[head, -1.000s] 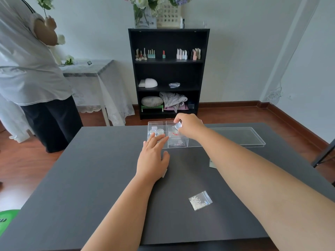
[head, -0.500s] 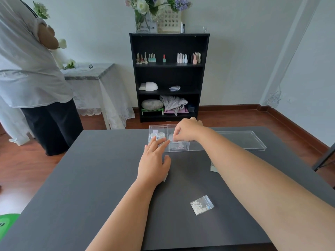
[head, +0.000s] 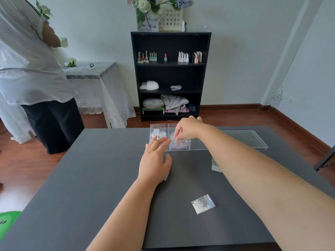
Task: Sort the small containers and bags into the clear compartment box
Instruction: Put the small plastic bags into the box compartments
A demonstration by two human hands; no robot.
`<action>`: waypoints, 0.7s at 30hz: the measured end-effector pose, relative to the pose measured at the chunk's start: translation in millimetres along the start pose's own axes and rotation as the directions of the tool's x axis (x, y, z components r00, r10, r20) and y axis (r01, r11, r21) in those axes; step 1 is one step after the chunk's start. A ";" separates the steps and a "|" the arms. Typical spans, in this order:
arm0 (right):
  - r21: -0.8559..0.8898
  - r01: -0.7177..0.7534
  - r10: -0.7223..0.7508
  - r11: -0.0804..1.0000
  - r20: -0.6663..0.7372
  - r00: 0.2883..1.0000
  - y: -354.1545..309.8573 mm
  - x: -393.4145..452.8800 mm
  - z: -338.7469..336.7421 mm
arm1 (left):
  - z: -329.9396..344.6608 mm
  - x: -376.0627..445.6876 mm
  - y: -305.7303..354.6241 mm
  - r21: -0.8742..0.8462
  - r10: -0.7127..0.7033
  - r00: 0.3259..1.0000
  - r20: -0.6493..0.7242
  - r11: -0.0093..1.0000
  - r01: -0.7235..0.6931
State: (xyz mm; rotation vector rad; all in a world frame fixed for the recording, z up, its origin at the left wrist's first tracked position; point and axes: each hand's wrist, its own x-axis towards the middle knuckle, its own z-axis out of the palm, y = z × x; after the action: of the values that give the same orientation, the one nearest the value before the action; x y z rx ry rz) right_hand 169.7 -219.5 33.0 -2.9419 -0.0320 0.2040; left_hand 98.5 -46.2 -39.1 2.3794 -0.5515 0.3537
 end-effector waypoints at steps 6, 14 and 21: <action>0.234 0.128 -0.039 0.964 -0.351 0.936 10.6 -42.6 -22.5 | -5.2 -3.3 -1.5 -0.025 0.028 0.975 -0.219 0.999 -0.035; 0.409 -0.019 0.111 0.912 -0.201 0.973 78.1 -127.2 -2.5 | -31.4 -26.7 -18.8 -0.202 -0.122 0.992 -0.028 0.973 0.114; 0.549 -0.208 0.280 0.810 -0.049 0.959 103.0 -144.7 29.4 | -37.8 -43.7 -25.5 -0.036 -0.077 0.957 0.279 0.995 0.091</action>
State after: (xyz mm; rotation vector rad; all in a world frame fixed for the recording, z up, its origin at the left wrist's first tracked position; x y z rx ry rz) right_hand 23.2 -320.0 4.1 -2.3729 0.3679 0.0447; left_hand 68.3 9.3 -41.7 2.4117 -0.5755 -0.0340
